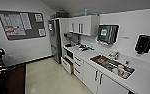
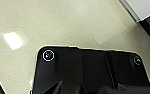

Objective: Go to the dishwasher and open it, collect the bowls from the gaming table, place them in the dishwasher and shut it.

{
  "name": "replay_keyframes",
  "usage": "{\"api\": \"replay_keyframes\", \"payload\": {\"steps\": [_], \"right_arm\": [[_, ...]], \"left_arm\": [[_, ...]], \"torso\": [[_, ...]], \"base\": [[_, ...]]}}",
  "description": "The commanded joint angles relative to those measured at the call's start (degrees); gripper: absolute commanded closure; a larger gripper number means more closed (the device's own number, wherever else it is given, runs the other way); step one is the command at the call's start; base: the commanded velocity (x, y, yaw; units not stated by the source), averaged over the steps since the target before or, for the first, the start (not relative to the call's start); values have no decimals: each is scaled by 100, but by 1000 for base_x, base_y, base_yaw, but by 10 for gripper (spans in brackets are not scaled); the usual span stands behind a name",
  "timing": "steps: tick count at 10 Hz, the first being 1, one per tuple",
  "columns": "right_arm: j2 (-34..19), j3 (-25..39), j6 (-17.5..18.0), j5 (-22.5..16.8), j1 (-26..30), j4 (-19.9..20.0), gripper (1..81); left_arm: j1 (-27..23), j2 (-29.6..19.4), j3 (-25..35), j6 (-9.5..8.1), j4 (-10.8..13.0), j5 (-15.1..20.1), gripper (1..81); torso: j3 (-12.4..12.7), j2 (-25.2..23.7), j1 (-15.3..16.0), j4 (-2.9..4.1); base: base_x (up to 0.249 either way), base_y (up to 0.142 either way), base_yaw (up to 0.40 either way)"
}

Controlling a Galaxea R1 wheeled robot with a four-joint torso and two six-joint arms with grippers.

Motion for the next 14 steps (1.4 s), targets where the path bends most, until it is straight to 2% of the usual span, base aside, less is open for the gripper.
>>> {"api": "replay_keyframes", "payload": {"steps": [1, 14], "right_arm": [[-22, -13, 4, -283, 304, -6, 10], [-31, -31, 4, -274, 295, 3, 10]], "left_arm": [[-334, -35, -19, 20, -34, 234, 10], [-325, -35, -19, 20, -34, 243, 10]], "torso": [[0, 0, 0, 0], [0, 0, 0, 0]], "base": [[0, 0, 150], [0, 0, 168]]}}
